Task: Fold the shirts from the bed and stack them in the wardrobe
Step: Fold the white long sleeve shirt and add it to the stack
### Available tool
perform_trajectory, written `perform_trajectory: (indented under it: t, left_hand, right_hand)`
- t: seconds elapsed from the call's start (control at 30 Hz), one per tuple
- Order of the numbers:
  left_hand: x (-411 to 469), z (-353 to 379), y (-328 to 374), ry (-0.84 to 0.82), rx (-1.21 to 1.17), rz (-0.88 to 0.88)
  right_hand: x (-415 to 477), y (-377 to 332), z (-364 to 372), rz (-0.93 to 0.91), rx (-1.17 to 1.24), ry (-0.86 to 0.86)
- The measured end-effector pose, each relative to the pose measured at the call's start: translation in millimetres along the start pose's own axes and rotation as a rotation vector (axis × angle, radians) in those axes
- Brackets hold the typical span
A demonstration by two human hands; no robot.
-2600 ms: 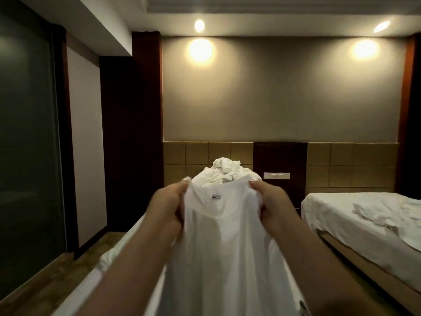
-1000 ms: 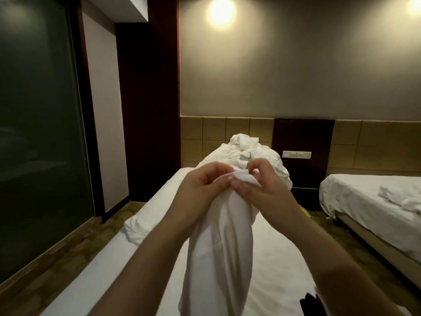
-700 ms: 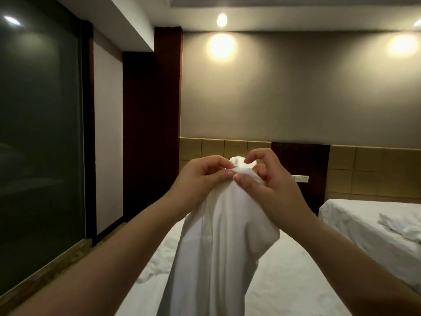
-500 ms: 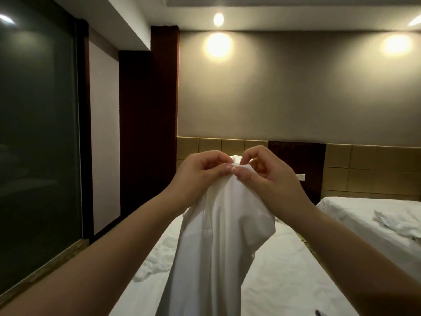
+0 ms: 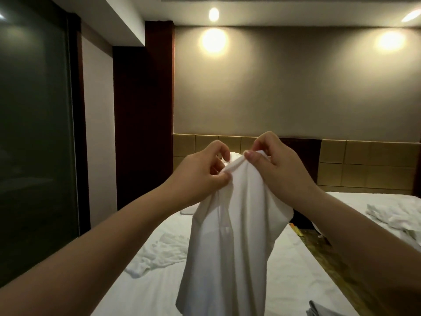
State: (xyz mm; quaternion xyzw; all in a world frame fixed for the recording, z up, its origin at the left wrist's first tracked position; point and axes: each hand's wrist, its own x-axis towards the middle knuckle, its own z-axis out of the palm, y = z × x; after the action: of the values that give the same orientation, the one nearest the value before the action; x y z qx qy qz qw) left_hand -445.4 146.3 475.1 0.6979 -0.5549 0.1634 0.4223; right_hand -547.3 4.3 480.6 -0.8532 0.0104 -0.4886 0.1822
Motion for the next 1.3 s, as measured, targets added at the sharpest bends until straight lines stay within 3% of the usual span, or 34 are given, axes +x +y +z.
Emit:
perform_trajectory:
  t: [0.13,0.27,0.4,0.67,0.77,0.93,1.1,1.3]
  left_hand:
    - [-3,4,-2,-0.004,-0.082,-0.01]
    - [-5,13,-4,-0.131,-0.082,-0.068]
    - [-8,21,-14,-0.182,-0.042,-0.154]
    - [-13,44,-30,-0.233,-0.192,-0.34]
    - [-15,55,-28,-0.196,-0.193,-0.319]
    - [-10,64,-25,0.04,-0.122,-0.224]
    - [-5,52,-31,0.135,-0.49,-0.329]
    - [-6,20,-30,-0.092,-0.621,-0.401]
  right_hand:
    - [3,-1,-6,-0.013,-0.05,-0.007]
    - [8,-1,-12,-0.035,-0.065,0.001]
    - [16,6,-17,0.043,-0.053,0.024]
    - [13,13,-15,0.145,-0.042,0.009]
    - [15,11,-14,0.129,-0.055,0.017]
    - [20,11,-18,0.113,-0.085,0.043]
    - [26,16,-29,0.193,-0.001,-0.083]
    - [23,18,-36,0.345,0.259,-0.163]
